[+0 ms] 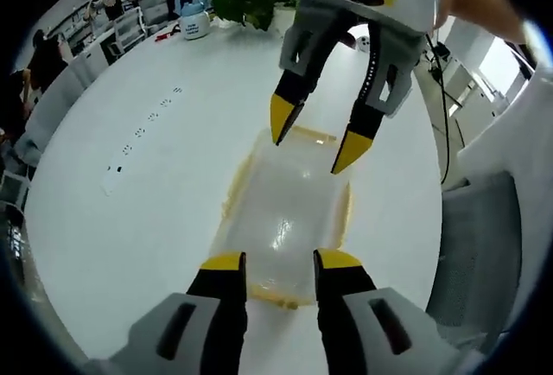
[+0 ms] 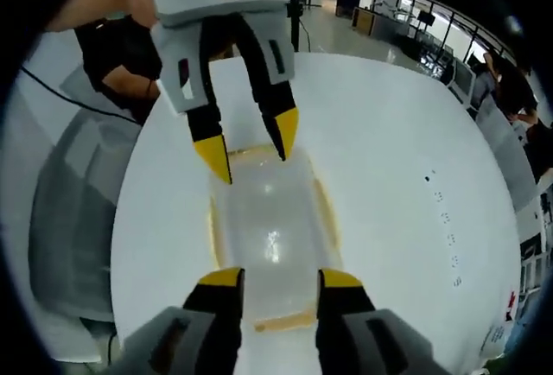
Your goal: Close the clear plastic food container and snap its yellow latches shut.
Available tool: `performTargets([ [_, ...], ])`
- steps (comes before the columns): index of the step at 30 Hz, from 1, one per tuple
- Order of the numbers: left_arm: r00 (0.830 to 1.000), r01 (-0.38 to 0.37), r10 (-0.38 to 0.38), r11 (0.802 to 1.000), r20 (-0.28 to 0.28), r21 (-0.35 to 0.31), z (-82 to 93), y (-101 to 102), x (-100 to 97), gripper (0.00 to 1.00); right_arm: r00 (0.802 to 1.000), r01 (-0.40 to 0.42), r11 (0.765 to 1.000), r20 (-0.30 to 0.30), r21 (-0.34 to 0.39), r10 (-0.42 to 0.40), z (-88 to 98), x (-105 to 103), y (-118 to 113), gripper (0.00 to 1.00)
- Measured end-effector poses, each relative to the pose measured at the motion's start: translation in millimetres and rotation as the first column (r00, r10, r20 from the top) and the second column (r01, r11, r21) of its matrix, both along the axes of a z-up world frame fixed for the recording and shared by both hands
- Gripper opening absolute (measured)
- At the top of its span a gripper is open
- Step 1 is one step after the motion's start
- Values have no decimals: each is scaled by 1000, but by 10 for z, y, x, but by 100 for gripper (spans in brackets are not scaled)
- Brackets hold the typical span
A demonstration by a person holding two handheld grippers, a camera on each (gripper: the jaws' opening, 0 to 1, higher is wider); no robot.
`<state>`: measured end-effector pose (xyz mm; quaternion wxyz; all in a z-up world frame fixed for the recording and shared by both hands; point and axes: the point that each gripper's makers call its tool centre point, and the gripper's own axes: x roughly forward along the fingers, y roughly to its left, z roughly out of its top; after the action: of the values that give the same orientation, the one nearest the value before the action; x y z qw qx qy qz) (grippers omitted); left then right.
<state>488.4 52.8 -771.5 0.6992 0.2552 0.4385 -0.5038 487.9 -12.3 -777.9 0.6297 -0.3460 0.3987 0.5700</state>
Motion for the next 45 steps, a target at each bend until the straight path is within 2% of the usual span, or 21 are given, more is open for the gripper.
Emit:
performTargets([
  [15,994,97,-97,995,49,-2,7,-153,-6,29,999,-50,999,11,16,50,22,-16,116,31],
  [39,994,96,-95,995,48,-15,-37,-268,-30,27,999,-51,998,9,33,51,-8,76,170,31],
  [45,993,104,-103,995,53,-9,-54,-278,-45,27,998,-55,997,17,48,55,34,116,207,31],
])
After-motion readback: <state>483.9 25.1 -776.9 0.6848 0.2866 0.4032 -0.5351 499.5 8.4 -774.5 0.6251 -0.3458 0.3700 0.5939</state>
